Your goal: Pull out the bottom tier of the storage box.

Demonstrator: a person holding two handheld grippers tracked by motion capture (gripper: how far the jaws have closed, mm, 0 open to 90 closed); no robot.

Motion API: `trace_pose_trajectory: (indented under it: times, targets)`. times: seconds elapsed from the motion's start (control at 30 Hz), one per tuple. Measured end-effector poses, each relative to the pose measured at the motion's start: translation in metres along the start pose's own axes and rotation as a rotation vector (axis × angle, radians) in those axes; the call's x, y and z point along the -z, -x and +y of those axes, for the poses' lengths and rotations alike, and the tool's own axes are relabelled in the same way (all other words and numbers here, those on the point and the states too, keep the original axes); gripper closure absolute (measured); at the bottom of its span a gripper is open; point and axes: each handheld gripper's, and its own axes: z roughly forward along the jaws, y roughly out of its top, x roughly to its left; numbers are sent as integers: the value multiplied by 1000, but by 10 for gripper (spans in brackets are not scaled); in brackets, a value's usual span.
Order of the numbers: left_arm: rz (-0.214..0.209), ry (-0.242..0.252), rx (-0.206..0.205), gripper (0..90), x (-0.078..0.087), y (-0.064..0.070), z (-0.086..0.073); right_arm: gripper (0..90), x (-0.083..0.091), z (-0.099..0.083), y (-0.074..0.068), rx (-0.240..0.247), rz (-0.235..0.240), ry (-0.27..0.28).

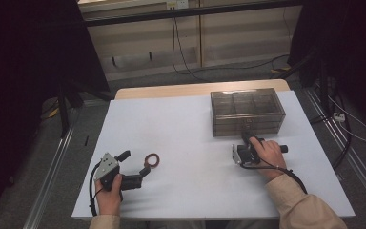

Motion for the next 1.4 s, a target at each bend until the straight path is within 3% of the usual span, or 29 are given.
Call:
trace_pose_trajectory:
  times: [1.4]
  targets:
    - [0,2,6,20,0,0,0,808,22,-2,-7,-3,11,18]
